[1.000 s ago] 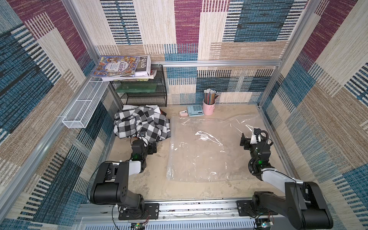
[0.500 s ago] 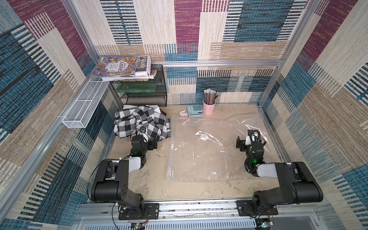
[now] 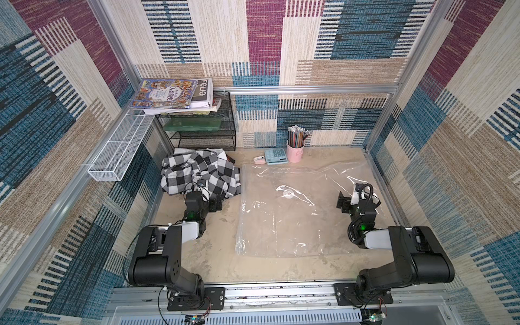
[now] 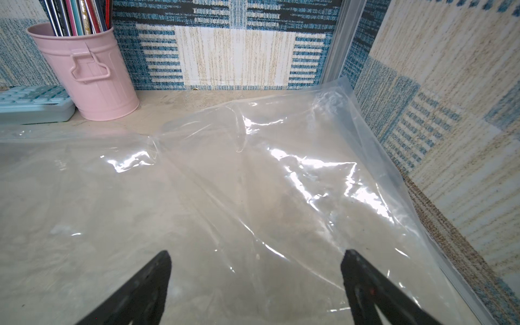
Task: Take the shirt out of the vacuum bag
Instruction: Reset both arms
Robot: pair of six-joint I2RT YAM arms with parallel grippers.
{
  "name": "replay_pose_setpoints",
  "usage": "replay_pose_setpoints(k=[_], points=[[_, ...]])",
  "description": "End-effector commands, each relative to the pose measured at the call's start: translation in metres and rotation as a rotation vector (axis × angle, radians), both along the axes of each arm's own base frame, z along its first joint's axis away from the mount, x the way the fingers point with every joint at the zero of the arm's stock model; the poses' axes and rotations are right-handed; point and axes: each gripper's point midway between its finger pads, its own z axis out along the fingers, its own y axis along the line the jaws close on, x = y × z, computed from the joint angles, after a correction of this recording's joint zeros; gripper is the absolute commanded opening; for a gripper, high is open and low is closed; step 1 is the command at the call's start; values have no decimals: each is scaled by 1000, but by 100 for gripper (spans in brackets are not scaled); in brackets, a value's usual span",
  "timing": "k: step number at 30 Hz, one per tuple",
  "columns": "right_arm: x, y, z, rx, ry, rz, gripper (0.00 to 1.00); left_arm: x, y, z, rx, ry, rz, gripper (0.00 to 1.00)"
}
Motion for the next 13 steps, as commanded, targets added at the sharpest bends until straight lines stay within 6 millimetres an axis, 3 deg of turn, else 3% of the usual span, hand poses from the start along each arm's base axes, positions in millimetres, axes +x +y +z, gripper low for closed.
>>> replay_pose_setpoints(k=[1, 13], points=[[3, 1, 11, 6, -46, 2, 96, 2, -1, 3, -6, -12, -5, 99], [3, 1, 11, 6, -46, 2, 96, 2, -1, 3, -6, -11, -6, 99]])
